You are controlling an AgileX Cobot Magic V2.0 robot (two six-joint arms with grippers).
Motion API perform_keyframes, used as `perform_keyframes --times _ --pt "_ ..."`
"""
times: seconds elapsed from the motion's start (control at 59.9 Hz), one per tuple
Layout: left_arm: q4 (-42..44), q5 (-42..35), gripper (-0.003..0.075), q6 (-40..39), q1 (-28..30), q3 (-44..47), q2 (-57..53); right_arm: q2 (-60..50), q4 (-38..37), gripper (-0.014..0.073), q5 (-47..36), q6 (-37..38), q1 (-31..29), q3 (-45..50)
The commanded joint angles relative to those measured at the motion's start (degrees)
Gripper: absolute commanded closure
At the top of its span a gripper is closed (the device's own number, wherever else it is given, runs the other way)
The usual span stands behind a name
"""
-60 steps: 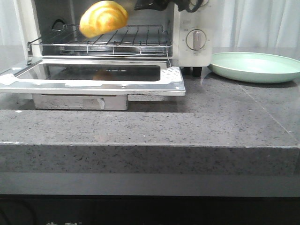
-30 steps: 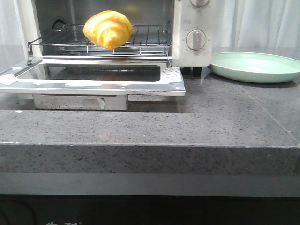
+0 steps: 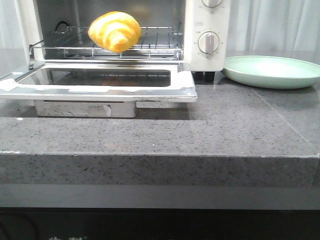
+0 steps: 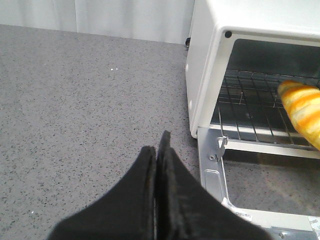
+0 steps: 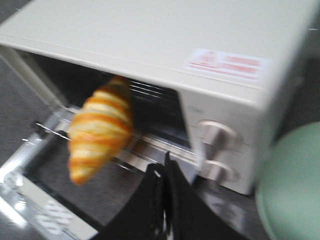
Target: Put bread in oven
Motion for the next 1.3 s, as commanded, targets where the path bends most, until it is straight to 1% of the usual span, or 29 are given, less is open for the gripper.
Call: perform_keyframes --times 0.0,0.067,0.15,0.467,0.667,0.767,0.884,1.285 --pt "-0.5 -4.5 0.0741 -0.3 0.2 -1.6 -0.2 -5.6 -4.6 0.0655 0.4 -0.7 -4.7 -0.1" --pt "-0.5 -4.2 0.0741 -0.3 0.2 -1.6 -0.2 -9.3 -7.4 0.0655 -0.7 -0.7 -7.3 3.4" --pt "-0.5 -4.1 0.0741 -0.3 0.2 -1.6 -0.2 -14.2 -8.3 0.0655 -2.9 -0.7 -8.6 8.7" --pt "-0.5 -4.1 0.0741 -0.3 0.2 -1.6 -0.2 -34.8 -7.0 0.0658 -13.9 -0.7 -8.6 31.5" --pt "-0.5 -4.1 0.0741 -0.3 0.2 -1.6 -0.2 -49.3 -7.0 0.0661 -15.0 -0.7 -8.6 42.3" --pt "-0.5 -4.1 0.0741 -0.3 0.2 -1.6 -0.2 -55.0 -7.0 0.0661 -15.0 -0.7 -8.6 45.2" --pt "-0.5 -4.1 0.0741 -0.3 0.2 -1.6 -0.2 -59.1 -6.9 0.0661 -14.6 -0.7 -8.6 46.6" --pt "-0.5 -4.2 0.0741 -0.3 0.2 -1.6 -0.2 -60.0 -6.3 0.0661 -14.3 -0.7 -8.6 46.8"
